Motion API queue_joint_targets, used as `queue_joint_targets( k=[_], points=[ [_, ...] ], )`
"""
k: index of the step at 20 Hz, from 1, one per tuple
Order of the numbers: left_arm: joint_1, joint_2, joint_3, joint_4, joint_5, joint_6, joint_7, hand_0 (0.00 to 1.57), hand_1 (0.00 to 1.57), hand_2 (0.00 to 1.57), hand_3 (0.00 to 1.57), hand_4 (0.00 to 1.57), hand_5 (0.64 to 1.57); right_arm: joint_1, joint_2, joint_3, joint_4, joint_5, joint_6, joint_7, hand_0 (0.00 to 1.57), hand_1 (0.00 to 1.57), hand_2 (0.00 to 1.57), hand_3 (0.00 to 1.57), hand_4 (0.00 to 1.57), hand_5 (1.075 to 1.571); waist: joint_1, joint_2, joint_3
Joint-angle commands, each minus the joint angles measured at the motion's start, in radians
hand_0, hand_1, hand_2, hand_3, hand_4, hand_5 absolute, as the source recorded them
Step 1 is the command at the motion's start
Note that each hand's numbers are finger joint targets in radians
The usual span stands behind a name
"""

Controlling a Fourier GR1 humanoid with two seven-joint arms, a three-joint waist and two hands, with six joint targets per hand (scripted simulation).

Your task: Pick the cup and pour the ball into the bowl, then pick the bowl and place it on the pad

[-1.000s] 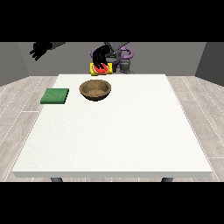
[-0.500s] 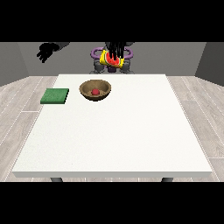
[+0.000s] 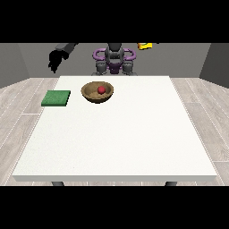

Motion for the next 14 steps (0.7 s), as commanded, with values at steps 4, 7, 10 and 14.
queue_joint_targets(
  k=[4, 7, 10, 14],
  points=[
    [0.003, 0.141, 0.284, -0.07, 0.417, -0.323, -0.109, 0.0, 0.0, 0.0, 0.0, 1.06, 1.566, 0.04, 0.099, 0.013, 0.031, 0.043, -0.093, -0.09, 0.0, 0.0, 0.0, 0.0, 0.72, 1.566, 0.094, 0.076, 0.0096],
    [0.005, 0.216, 0.349, -0.042, 0.501, -0.431, -0.134, 0.0, 0.0, 0.0, 0.0, 1.05, 1.561, -0.007, 0.146, 0.029, 0.025, 0.048, -0.132, -0.117, 0.0, 0.0, 0.0, 0.0, 0.74, 1.567, 0.088, 0.146, 0.011],
    [0.025, 0.269, 0.378, -0.049, 0.534, -0.477, -0.16, 0.0, 0.0, 0.0, 0.0, 1.05, 1.555, -0.045, 0.159, 0.034, 0.077, 0.04, -0.125, -0.14, 0.0, 0.0, 0.0, 0.0, 0.74, 1.567, 0.077, 0.19, 0.0118],
    [0.075, 0.3, 0.383, -0.092, 0.575, -0.52, -0.098, 0.0, 0.0, 0.0, 0.0, 0.99, 1.561, -0.039, 0.151, 0.022, 0.219, 0.051, -0.096, -0.248, 0.0, 0.0, 0.0, 0.0, 0.69, 1.566, 0.083, 0.185, 0.0125]
  ],
)
